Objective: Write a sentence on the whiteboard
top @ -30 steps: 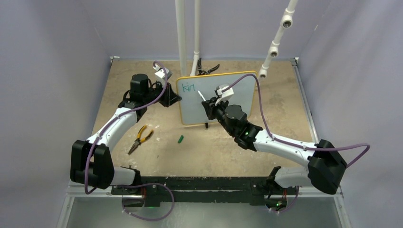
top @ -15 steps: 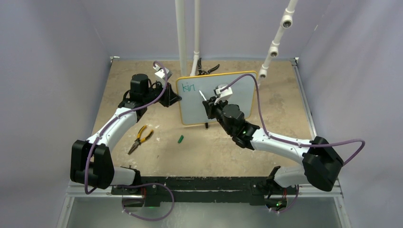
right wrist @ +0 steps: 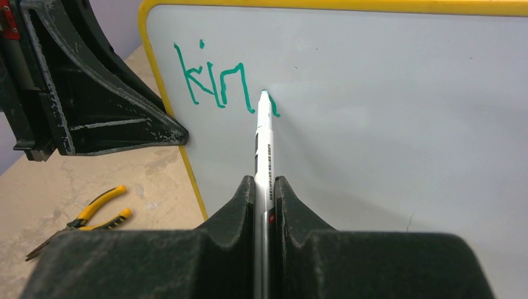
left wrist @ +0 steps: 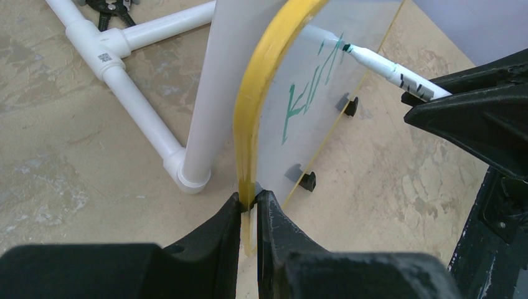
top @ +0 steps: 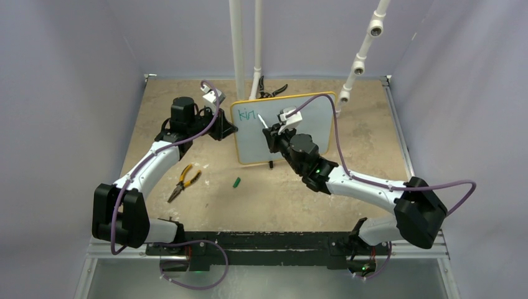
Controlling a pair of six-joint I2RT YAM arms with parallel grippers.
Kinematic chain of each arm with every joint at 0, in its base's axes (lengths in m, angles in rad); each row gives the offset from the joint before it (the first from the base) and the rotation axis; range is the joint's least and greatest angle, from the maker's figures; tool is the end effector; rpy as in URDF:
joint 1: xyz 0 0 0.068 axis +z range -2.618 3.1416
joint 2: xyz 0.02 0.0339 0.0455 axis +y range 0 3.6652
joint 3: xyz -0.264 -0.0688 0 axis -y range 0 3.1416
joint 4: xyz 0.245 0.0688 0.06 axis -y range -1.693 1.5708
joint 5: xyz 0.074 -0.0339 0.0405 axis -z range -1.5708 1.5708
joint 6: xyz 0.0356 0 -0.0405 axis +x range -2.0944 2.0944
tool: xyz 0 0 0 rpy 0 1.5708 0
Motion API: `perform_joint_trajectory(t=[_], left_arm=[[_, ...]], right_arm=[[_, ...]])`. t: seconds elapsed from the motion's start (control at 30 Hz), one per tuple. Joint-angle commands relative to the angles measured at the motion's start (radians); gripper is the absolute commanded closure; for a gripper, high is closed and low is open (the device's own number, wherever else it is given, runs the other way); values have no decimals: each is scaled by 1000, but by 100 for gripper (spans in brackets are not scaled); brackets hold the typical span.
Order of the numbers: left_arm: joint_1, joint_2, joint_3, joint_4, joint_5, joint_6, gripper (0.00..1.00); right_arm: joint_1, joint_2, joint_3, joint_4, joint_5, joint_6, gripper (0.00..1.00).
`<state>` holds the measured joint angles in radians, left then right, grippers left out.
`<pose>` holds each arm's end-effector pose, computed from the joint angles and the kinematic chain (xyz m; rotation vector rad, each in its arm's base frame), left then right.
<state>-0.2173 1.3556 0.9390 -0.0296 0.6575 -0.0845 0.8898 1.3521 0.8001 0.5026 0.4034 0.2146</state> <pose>0.2923 -0.0868 0.2830 0.5541 1.9404 -0.8523 0.2057 0.2316 0.2886 -0.2378 1.6244 0.5240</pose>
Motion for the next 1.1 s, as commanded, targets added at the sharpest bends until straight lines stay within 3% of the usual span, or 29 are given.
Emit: perform_joint_trajectory(t=[0.0, 1.07], left_arm=[[1, -10, 27, 0, -44, 30, 100], [1, -6, 28, 2, -42, 28, 100]], right_arm=[[-8, 23, 54, 40, 11, -30, 100], [-8, -24, -11, -34, 48, 11, 100]])
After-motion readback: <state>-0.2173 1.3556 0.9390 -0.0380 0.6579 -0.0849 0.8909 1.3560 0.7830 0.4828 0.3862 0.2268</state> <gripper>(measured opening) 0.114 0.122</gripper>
